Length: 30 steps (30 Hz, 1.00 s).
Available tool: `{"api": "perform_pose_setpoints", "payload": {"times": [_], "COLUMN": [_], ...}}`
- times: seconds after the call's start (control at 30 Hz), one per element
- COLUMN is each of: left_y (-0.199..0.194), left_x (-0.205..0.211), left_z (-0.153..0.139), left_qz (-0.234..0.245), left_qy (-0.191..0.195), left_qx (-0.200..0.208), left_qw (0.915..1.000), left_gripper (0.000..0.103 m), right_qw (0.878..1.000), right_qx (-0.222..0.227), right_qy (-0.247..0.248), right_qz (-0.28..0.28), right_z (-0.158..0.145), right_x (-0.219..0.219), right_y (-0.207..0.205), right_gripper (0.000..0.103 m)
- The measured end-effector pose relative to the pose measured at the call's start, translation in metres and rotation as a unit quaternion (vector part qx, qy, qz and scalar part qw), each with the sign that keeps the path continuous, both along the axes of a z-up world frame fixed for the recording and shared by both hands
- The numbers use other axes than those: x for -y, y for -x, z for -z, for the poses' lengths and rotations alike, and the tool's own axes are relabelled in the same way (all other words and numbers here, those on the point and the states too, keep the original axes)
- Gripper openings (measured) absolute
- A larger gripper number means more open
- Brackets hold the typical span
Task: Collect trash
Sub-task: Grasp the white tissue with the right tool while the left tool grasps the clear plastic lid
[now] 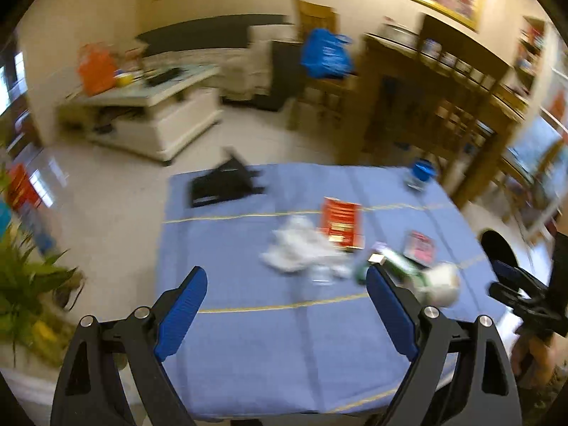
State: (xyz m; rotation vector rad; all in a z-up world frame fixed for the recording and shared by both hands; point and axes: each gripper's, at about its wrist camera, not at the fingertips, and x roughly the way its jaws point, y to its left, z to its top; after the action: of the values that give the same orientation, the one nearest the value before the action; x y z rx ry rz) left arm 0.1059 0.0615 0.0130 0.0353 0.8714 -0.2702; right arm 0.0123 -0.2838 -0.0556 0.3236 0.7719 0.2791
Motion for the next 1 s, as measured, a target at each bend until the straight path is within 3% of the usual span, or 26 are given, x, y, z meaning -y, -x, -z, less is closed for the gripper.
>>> {"api": "perform_pose_setpoints", "payload": {"times": [0.1,0.17,0.3,0.37,0.43,0.53,0.63,0.7,0.77,0.83,0.9,1.0], "left_y": [-0.004,-0.005,-0.003,-0.001,0.001,0.001,0.000,-0.001,-0.003,-0.006,-0.007,-0.011], "left_x": [-0.037,-0.054,-0.069,-0.078,-0.085,-0.097,-0.105,-0.109,-0.109,-0.107,-0.102,-0.090], "left_z": [0.007,0.016,0.032,0.035,0.038,0.041,0.046,0.051,0.055,0.058,0.060,0.061], "left_qz": [-0.035,-0.050,-0.062,-0.068,-0.073,-0.082,-0.087,-0.087,-0.087,-0.085,-0.077,-0.065], "left_qy": [0.013,0.021,0.022,0.025,0.026,0.028,0.027,0.026,0.026,0.026,0.023,0.018], "left_qx": [-0.009,-0.023,-0.041,-0.043,-0.044,-0.046,-0.049,-0.054,-0.059,-0.064,-0.065,-0.067], "left_qw": [0.9993,0.9983,0.9970,0.9965,0.9960,0.9951,0.9946,0.9943,0.9941,0.9940,0.9947,0.9955], "left_gripper": [0.088,0.088,0.088,0.088,0.088,0.088,0.088,0.088,0.088,0.088,0.088,0.088], "right_qw": [0.999,0.996,0.988,0.985,0.982,0.976,0.970,0.966,0.961,0.955,0.947,0.925], "right_qx": [0.003,-0.006,-0.059,-0.089,-0.110,-0.144,-0.166,-0.181,-0.194,-0.191,-0.182,-0.152], "right_qy": [-0.004,0.025,0.050,0.054,0.049,0.054,0.094,0.102,0.130,0.158,0.198,0.291], "right_qz": [-0.048,-0.082,-0.133,-0.137,-0.142,-0.156,-0.152,-0.153,-0.150,-0.161,-0.177,-0.189], "right_z": [-0.012,-0.016,0.001,0.015,0.024,0.040,0.053,0.061,0.071,0.078,0.081,0.082], "right_x": [-0.033,-0.066,-0.120,-0.139,-0.154,-0.183,-0.204,-0.210,-0.216,-0.224,-0.232,-0.245], "right_y": [-0.023,-0.050,-0.107,-0.137,-0.157,-0.192,-0.212,-0.221,-0.227,-0.226,-0.219,-0.205], "right_gripper": [0.089,0.085,0.071,0.059,0.054,0.054,0.056,0.065,0.086,0.092,0.092,0.065]}}
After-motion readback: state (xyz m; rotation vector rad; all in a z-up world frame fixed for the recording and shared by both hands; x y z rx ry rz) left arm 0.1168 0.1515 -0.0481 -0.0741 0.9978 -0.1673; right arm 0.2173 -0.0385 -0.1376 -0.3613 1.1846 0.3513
